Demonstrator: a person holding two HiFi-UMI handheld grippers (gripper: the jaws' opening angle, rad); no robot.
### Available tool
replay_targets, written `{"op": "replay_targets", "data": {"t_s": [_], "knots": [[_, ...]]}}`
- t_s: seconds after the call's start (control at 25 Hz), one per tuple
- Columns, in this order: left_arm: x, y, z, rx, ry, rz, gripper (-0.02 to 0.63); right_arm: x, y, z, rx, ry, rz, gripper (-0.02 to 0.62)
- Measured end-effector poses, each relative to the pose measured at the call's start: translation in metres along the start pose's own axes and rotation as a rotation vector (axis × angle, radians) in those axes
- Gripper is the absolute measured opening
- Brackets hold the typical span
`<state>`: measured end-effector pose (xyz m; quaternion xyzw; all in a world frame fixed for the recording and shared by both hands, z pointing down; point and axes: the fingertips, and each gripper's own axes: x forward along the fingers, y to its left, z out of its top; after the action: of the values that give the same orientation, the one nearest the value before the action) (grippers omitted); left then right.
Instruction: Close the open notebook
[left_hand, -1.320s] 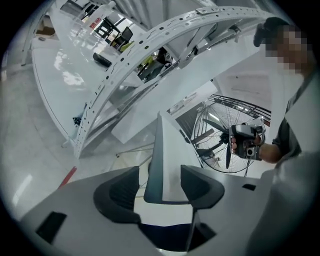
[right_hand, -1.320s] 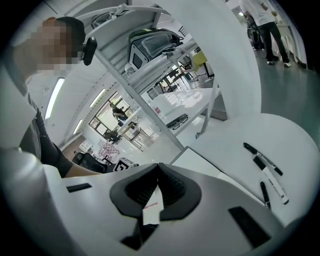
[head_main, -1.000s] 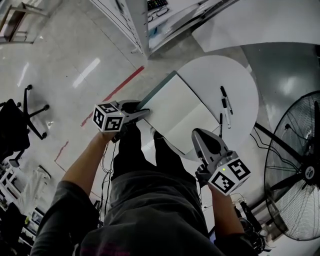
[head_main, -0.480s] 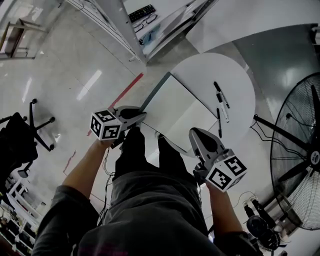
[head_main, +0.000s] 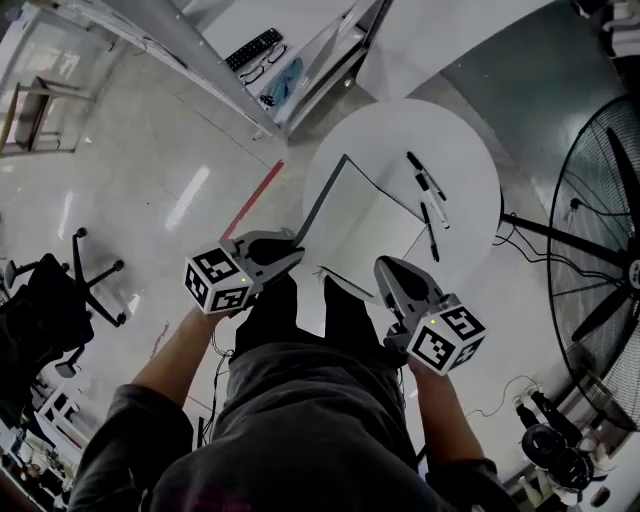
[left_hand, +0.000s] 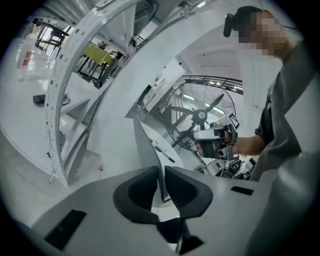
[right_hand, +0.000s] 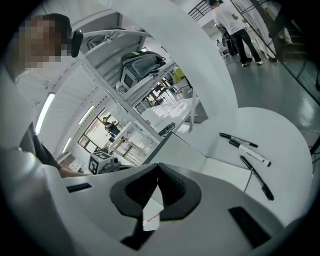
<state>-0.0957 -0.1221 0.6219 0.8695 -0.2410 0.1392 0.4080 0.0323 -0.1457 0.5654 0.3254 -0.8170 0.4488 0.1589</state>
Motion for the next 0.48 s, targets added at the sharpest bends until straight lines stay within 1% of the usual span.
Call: {"op": "replay_targets", "data": {"t_s": [0.32, 0.48], "knots": [[0.025, -0.047, 0.008, 0.146, 0.093, -0.033, 0.058, -0.031, -0.008, -0.002, 0.034, -0.06, -0.014, 0.018], [0.039, -0.064, 0.008, 0.19, 0.14, -0.06, 0.061, -0.047, -0.02, -0.003, 0.063, -0.091, -0.04, 0.018]]}}
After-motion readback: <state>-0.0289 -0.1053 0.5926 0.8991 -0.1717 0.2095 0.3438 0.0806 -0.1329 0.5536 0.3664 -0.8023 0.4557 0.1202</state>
